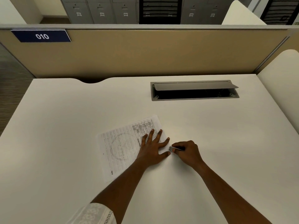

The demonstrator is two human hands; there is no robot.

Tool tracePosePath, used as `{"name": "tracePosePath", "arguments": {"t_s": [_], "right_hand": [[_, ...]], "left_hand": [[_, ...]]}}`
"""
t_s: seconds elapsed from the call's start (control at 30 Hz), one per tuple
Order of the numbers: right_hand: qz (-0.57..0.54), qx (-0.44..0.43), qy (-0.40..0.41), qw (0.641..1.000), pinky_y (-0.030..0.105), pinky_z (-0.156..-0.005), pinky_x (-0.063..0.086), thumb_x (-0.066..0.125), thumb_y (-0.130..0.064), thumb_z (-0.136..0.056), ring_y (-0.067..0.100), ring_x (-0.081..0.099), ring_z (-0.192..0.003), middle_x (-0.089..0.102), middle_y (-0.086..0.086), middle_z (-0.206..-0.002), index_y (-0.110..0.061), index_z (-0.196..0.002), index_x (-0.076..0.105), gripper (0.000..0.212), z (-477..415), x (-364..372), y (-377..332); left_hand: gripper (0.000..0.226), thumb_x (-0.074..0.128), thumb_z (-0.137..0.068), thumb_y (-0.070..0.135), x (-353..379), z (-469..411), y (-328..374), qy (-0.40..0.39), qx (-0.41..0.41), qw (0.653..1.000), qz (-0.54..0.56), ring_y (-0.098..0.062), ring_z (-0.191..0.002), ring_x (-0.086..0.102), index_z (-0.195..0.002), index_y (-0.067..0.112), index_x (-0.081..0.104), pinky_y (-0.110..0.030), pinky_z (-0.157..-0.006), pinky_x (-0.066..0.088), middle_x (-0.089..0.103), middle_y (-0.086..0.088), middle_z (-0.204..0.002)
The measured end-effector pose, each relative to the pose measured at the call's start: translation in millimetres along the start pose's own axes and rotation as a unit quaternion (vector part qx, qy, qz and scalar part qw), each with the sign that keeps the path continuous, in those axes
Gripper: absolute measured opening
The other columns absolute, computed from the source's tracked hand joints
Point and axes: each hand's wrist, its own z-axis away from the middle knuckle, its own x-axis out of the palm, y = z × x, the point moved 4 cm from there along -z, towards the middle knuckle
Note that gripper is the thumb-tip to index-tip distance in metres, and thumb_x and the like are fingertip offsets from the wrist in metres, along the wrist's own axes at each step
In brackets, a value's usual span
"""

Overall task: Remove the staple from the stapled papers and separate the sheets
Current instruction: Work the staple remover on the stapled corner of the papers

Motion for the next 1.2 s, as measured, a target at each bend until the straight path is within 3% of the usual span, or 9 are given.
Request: {"name": "tracePosePath", "arguments": {"t_s": [0.37, 0.6, 0.7, 0.83, 0.93, 0.97, 1.07, 1.2], "right_hand": [[-0.082, 0.108, 0.002, 0.991, 0.011, -0.068, 0.047, 0.086, -0.024, -0.077, -0.002, 0.066, -0.085, 0.074, -0.011, -0.084, -0.020, -0.090, 0.082, 0.014, -1, 1, 1], [-0.163, 0.141, -0.010, 0.976, 0.026, -0.072, 0.054, 0.087, -0.017, -0.076, 0.016, 0.071, -0.083, 0.078, -0.001, -0.086, -0.019, -0.085, 0.082, 0.011, -2, 0, 6], [-0.207, 0.146, -0.023, 0.967, 0.022, -0.066, 0.053, 0.085, -0.012, -0.077, 0.015, 0.070, -0.079, 0.078, 0.001, -0.087, -0.014, -0.087, 0.081, 0.011, -2, -6, 7], [-0.106, 0.074, -0.016, 0.992, 0.014, -0.070, 0.051, 0.084, -0.023, -0.080, 0.009, 0.071, -0.082, 0.078, -0.007, -0.086, -0.021, -0.089, 0.080, 0.010, 3, -4, 8], [-0.016, -0.037, 0.039, 0.998, 0.002, -0.076, 0.046, 0.082, -0.014, -0.082, 0.006, 0.068, -0.085, 0.076, -0.005, -0.094, -0.014, -0.098, 0.078, 0.016, 10, 1, 4], [0.005, -0.070, 0.053, 0.996, 0.005, -0.080, 0.048, 0.081, -0.011, -0.083, 0.009, 0.068, -0.088, 0.076, -0.002, -0.097, -0.013, -0.100, 0.077, 0.018, 12, 3, 5], [0.106, -0.143, 0.063, 0.982, 0.035, -0.083, 0.057, 0.075, -0.007, -0.086, 0.021, 0.069, -0.092, 0.075, 0.000, -0.100, -0.014, -0.106, 0.076, 0.022, 15, 7, 8], [0.186, -0.193, 0.065, 0.961, 0.038, -0.073, 0.056, 0.073, -0.006, -0.084, 0.024, 0.066, -0.087, 0.073, -0.002, -0.098, -0.017, -0.109, 0.075, 0.027, 19, 8, 8]], "left_hand": [[0.066, 0.039, -0.095, 0.070, 0, 0, 0, 0.000, 0.001, 1.000, -0.004, -0.027, -0.157, -0.016, -0.156, 0.049, 0.021, -0.054, -0.125, -0.007, -0.007, 0.006, -0.171], [0.067, 0.038, -0.095, 0.071, 1, 0, -1, -0.004, 0.004, 1.000, -0.007, -0.028, -0.157, -0.017, -0.156, 0.049, 0.020, -0.054, -0.124, -0.009, -0.008, 0.006, -0.171], [0.068, 0.037, -0.095, 0.072, 1, 0, -1, -0.006, 0.004, 1.000, -0.017, -0.028, -0.157, -0.017, -0.156, 0.049, 0.019, -0.054, -0.124, -0.008, -0.009, 0.006, -0.171], [0.068, 0.037, -0.095, 0.072, 2, 0, -2, 0.001, 0.006, 1.000, -0.015, -0.028, -0.157, -0.017, -0.156, 0.049, 0.019, -0.053, -0.124, -0.009, -0.009, 0.006, -0.171], [0.067, 0.039, -0.096, 0.070, 2, 0, -2, 0.006, 0.008, 1.000, -0.004, -0.028, -0.157, -0.017, -0.156, 0.049, 0.020, -0.055, -0.125, -0.007, -0.007, 0.006, -0.171], [0.065, 0.040, -0.096, 0.069, 2, 1, -2, 0.007, 0.010, 1.000, -0.001, -0.028, -0.157, -0.016, -0.156, 0.050, 0.022, -0.054, -0.125, -0.007, -0.007, 0.006, -0.171], [0.056, 0.044, -0.098, 0.062, 0, 2, -2, 0.009, 0.018, 0.999, 0.027, -0.027, -0.157, -0.017, -0.152, 0.051, 0.031, -0.051, -0.124, -0.011, -0.005, 0.004, -0.171], [0.049, 0.049, -0.098, 0.058, -1, 3, -4, 0.015, 0.026, 0.999, 0.046, -0.027, -0.157, -0.017, -0.147, 0.052, 0.042, -0.050, -0.123, -0.012, -0.004, 0.004, -0.171]]}}
